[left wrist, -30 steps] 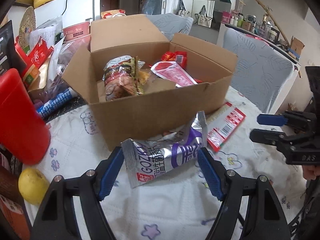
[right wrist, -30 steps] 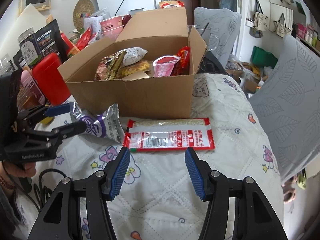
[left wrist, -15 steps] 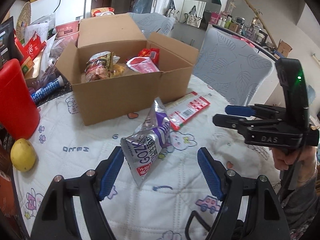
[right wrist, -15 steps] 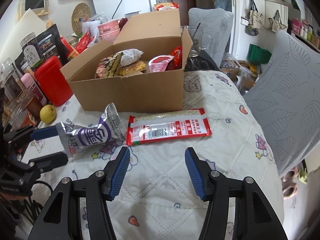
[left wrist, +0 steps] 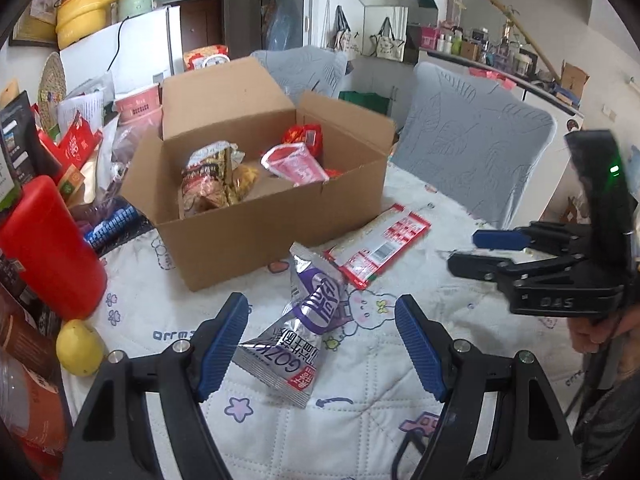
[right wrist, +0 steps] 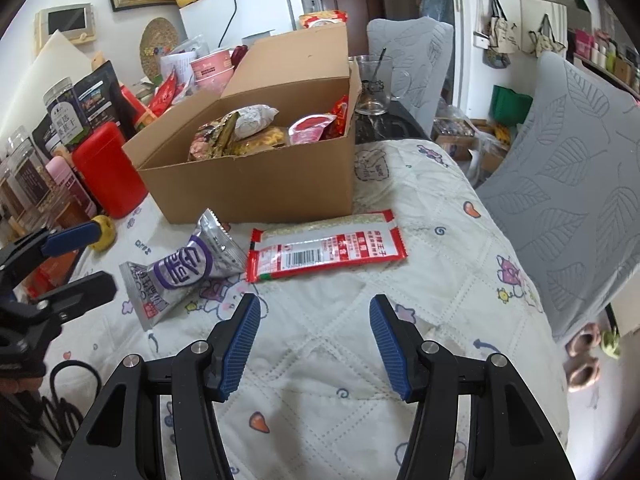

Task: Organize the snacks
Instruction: 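Grasp the purple-and-silver GOZ pouch with the left tool and lift it, then hold the GOZ pouch in the left tool while the right tool grasps the red-and-white strip packet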

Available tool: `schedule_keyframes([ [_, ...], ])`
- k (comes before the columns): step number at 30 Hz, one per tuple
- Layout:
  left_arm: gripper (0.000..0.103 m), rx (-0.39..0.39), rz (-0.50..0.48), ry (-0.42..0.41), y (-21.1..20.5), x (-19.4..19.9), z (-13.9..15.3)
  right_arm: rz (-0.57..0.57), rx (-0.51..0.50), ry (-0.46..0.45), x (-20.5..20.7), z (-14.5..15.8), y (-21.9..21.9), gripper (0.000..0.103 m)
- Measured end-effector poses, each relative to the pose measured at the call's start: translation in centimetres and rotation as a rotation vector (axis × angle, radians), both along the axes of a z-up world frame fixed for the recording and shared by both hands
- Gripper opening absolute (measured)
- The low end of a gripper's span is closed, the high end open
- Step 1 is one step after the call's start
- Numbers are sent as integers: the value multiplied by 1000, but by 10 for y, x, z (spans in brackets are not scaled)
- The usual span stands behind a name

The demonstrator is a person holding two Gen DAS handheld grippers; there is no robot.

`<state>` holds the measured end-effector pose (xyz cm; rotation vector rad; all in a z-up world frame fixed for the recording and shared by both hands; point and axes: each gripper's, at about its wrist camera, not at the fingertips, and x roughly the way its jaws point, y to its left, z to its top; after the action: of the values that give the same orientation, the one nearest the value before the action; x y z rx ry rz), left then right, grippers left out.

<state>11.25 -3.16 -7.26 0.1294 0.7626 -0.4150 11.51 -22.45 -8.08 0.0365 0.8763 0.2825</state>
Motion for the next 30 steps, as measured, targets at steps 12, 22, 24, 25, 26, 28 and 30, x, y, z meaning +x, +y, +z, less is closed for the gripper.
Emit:
schedule_keyframes([
  [12, 56, 60, 45, 148, 2, 43, -51, -15, -42, 17, 23, -8, -12, 64],
  [22, 33, 18, 115, 228, 7, 58, -59, 24, -56, 96, 74, -37, -24, 69],
  [24, 33, 10, 123, 233, 8, 58, -58, 33, -38, 110, 84, -42, -27, 69],
  [25, 33, 6, 126, 237, 8, 58, -58, 38, -25, 114, 88, -44, -29, 69],
  [26, 33, 4, 131, 240, 8, 57, -57, 41, -9, 118, 91, -45, -32, 69],
  [28, 32, 2, 136, 241, 7, 58, -57, 50, 15, 123, 96, -46, -35, 69],
  [30, 32, 3, 142, 234, 6, 58, -56, 64, 31, 118, 99, -46, -36, 69],
])
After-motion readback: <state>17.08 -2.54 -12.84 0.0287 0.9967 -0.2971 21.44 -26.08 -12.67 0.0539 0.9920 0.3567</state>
